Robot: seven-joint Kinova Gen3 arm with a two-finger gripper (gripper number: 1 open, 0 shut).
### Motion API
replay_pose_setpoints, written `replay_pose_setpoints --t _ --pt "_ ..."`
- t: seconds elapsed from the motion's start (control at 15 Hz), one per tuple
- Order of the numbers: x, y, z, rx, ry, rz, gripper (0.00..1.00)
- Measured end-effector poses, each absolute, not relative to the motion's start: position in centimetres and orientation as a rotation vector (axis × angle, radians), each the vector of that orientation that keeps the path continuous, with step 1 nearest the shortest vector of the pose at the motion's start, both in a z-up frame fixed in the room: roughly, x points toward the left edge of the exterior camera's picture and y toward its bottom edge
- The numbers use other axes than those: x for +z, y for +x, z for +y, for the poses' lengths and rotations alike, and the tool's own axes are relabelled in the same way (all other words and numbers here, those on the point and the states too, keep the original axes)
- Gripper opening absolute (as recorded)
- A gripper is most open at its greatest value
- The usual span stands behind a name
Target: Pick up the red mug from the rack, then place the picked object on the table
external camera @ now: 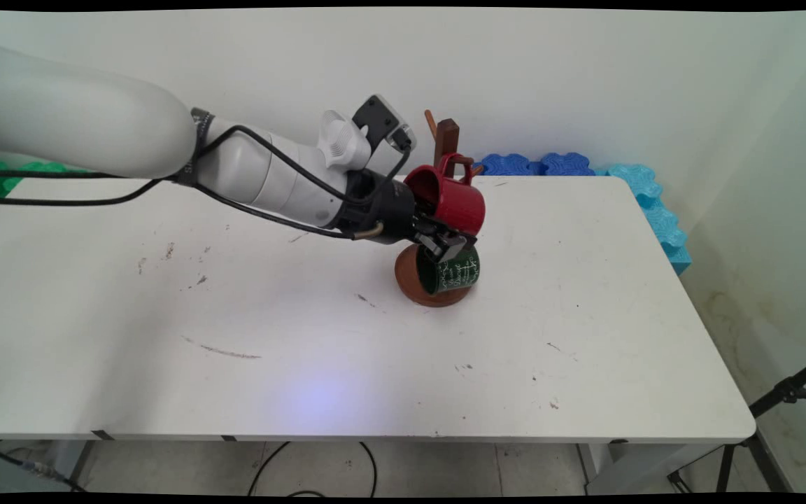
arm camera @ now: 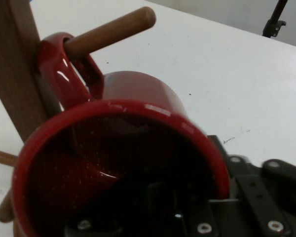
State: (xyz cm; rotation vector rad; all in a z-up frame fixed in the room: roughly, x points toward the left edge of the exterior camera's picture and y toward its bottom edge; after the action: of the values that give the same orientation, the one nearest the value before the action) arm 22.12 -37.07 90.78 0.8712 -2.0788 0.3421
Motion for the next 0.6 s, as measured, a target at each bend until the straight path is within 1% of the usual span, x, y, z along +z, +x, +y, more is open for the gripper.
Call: replay_pose_setpoints --t 0.6 --pt "90.75 21.86 -36.82 0.347 0.859 -2.08 0.0"
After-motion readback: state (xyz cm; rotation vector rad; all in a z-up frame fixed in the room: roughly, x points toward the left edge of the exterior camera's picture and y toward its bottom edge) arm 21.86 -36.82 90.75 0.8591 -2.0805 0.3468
